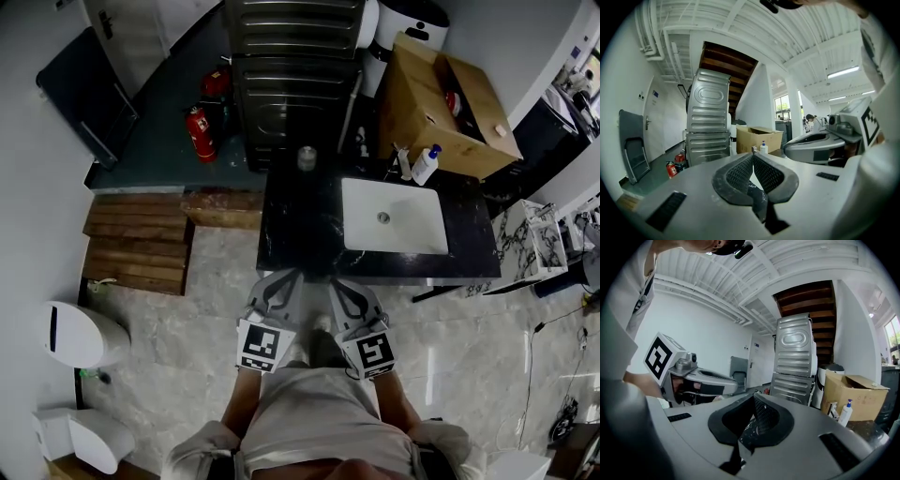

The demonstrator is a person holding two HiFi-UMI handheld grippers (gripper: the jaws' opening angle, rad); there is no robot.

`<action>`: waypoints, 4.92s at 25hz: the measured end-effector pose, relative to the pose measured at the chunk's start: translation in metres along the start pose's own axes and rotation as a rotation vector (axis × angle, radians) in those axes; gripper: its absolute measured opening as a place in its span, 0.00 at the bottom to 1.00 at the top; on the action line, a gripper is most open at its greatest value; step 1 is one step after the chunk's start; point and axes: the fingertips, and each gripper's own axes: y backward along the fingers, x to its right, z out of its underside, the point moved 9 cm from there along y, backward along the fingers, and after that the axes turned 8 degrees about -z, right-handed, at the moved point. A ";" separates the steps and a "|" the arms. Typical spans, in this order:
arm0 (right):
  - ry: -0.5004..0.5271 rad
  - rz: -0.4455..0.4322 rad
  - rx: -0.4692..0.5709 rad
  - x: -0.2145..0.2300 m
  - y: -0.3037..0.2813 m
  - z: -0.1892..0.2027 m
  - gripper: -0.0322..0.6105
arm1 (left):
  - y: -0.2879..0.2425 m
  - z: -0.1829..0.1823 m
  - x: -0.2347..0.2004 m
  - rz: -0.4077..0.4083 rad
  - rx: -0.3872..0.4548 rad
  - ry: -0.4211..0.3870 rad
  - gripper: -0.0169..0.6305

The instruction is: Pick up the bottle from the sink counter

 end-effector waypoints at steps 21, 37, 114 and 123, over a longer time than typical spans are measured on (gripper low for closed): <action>-0.025 -0.077 0.045 0.095 -0.060 0.006 0.05 | -0.098 -0.015 -0.009 -0.054 -0.021 -0.020 0.04; -0.052 -0.124 0.045 0.164 -0.067 0.019 0.05 | -0.159 -0.023 0.009 -0.082 -0.069 -0.013 0.04; -0.261 -0.014 -0.166 0.255 -0.278 0.131 0.05 | -0.358 0.117 -0.152 0.050 -0.247 0.024 0.04; -0.270 -0.037 -0.190 0.257 -0.293 0.150 0.05 | -0.379 0.136 -0.157 0.050 -0.290 0.022 0.04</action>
